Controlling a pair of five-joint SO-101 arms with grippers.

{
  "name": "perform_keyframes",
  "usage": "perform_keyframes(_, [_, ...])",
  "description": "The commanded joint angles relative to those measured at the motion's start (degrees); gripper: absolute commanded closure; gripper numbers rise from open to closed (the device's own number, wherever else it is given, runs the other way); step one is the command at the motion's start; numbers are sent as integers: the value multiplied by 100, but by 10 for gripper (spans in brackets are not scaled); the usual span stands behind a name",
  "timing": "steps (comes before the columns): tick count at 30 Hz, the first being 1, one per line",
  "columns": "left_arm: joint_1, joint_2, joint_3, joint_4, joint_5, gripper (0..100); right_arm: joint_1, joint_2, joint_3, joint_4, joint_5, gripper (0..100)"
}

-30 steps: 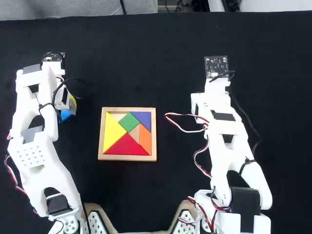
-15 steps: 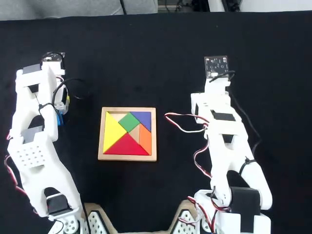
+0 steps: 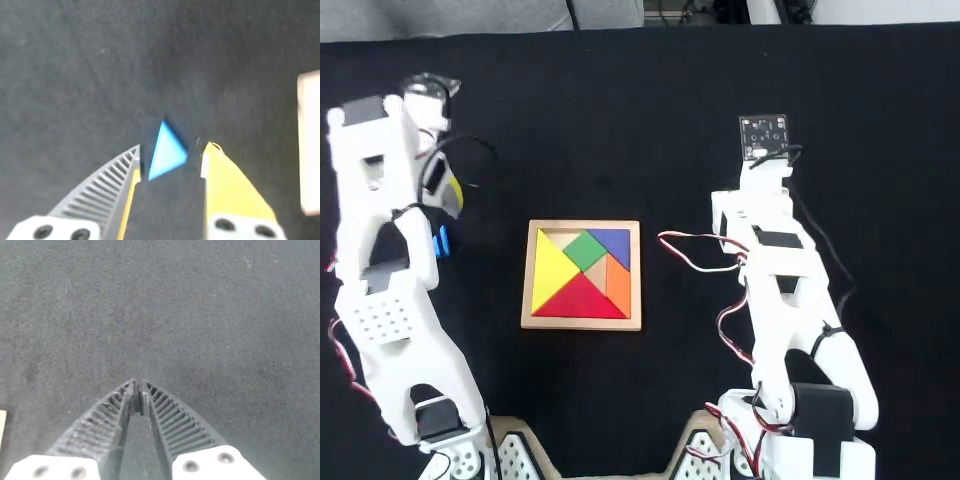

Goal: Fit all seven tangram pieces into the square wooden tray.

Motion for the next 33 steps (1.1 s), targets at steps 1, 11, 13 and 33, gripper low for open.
perform_keyframes(1, [-382,-70,-954,703,-633,791,-88,-4,-171,-114,62,987])
perform_keyframes(11, [-681,-1064,936,642,-1767,891,-88,-4,-171,-123,62,987])
perform_keyframes(13, [-673,-1723,1516,607,-1934,894,-88,-4,-180,-123,62,987])
perform_keyframes(33, [-338,-3174,4585,-2699,-985,690,-88,-4,-189,-123,62,987])
